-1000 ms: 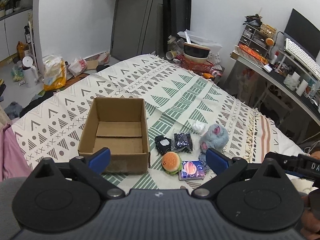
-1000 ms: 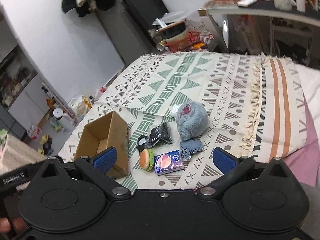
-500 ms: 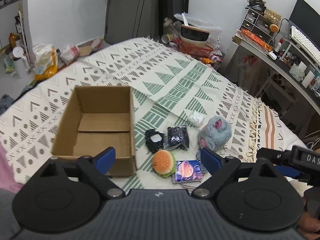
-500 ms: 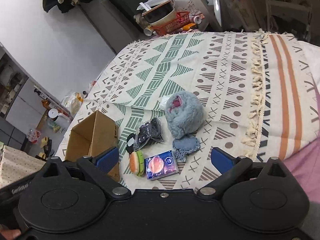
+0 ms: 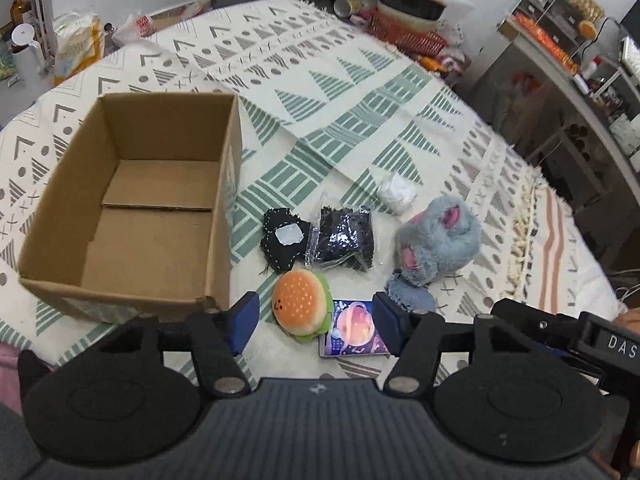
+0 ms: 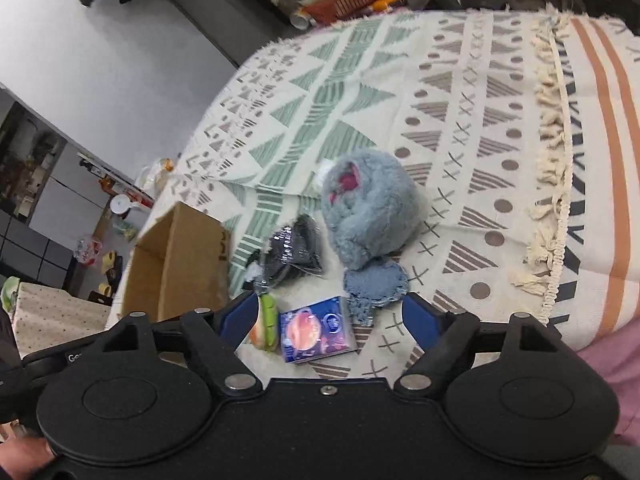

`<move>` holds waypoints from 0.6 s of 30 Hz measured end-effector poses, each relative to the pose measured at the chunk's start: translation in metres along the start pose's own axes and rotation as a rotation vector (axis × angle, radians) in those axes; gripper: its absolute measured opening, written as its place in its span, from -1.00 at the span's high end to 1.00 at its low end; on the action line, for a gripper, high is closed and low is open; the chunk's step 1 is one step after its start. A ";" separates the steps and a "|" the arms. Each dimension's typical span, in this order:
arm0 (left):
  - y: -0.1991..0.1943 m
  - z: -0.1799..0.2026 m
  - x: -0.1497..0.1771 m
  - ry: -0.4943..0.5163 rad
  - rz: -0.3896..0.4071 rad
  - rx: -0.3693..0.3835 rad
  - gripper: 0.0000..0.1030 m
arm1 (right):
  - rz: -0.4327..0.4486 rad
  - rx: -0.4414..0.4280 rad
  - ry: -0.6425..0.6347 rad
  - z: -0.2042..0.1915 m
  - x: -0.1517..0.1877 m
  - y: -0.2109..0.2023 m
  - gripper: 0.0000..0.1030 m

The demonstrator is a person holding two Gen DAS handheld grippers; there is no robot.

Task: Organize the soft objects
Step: 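Reach the left tool to the plush burger while the right tool approaches the denim patch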

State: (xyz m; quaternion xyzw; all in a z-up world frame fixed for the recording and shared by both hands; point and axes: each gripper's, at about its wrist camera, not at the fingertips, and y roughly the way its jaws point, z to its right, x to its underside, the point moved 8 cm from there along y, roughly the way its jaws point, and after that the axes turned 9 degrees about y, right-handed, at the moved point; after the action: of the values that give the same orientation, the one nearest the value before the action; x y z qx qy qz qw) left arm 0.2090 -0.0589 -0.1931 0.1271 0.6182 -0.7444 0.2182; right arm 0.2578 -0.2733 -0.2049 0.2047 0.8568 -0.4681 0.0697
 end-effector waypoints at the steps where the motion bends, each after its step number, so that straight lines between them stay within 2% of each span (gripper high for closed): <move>1: 0.005 0.000 -0.001 -0.003 -0.011 -0.004 -0.18 | -0.006 -0.007 0.005 0.002 -0.001 0.004 -0.52; 3: 0.014 0.000 -0.001 -0.008 -0.029 -0.005 -0.18 | -0.015 -0.024 0.018 0.005 -0.002 0.011 -0.49; 9: 0.042 0.008 -0.001 -0.008 -0.066 -0.007 -0.18 | -0.027 0.005 0.030 0.015 -0.003 0.032 -0.46; 12: 0.056 0.007 0.002 -0.040 -0.085 -0.015 -0.06 | -0.053 0.024 0.054 0.022 -0.004 0.045 -0.44; 18: 0.084 0.004 0.003 -0.050 -0.133 -0.068 -0.01 | -0.109 0.041 0.076 0.029 -0.004 0.072 -0.42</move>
State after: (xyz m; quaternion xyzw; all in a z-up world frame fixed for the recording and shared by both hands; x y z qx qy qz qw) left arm 0.2474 -0.0749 -0.2658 0.0599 0.6446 -0.7387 0.1879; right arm 0.2897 -0.2641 -0.2752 0.1768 0.8590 -0.4804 0.0072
